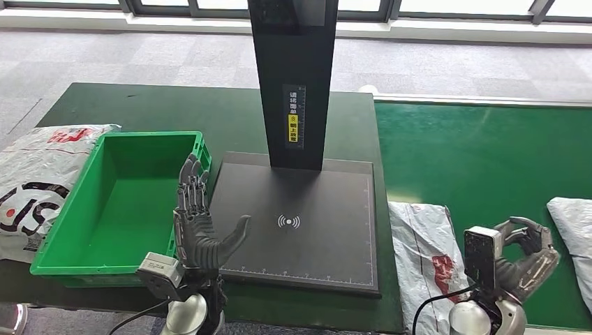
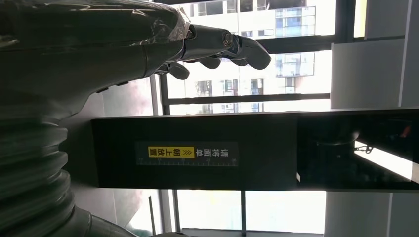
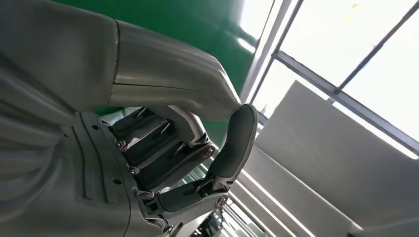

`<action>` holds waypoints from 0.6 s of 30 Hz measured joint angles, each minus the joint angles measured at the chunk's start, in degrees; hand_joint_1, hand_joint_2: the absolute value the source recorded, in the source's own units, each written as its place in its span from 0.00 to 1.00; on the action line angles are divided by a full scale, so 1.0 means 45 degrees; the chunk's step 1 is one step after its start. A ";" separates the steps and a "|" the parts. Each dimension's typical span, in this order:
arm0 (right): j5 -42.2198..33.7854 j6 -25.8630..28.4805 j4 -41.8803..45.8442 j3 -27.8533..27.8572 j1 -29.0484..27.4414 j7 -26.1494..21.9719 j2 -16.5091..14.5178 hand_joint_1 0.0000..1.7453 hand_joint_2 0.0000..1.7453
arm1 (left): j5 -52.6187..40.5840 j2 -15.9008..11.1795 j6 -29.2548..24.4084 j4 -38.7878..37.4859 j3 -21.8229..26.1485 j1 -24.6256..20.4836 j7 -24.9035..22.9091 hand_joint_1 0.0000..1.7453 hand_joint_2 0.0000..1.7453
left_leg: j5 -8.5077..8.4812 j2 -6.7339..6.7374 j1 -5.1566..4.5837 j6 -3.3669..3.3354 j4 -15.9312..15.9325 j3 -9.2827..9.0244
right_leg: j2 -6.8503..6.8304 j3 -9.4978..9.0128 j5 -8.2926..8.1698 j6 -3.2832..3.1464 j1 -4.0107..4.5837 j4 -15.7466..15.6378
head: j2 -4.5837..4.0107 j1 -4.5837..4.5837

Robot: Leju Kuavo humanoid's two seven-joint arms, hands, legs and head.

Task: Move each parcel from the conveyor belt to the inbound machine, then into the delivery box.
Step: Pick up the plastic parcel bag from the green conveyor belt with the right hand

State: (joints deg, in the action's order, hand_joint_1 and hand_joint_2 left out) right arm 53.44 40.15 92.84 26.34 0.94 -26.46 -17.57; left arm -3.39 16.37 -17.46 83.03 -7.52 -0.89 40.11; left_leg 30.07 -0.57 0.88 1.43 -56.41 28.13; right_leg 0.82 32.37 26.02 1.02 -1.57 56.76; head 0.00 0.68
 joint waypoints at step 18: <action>0.4485 -0.0019 0.0680 -0.2435 0.0329 0.4352 0.0019 0.00 1.00 | 0.0078 0.0000 -0.0086 -0.0155 0.0000 -0.0018 0.0005 0.00 1.00 | -0.0002 -0.0002 0.0002 0.0001 0.0000 -0.0004 | 0.0001 0.0004 0.0001 0.0000 0.0002 0.0001 | 0.0000 0.0000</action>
State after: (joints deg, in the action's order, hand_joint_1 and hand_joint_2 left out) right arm 73.63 40.06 95.89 15.39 2.42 -6.88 -17.49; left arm -3.04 16.37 -17.85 82.33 -7.52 -0.98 40.13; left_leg 30.06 -0.58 0.89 1.43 -56.41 28.11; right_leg 0.82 32.38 26.02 1.02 -1.56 56.76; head 0.00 0.68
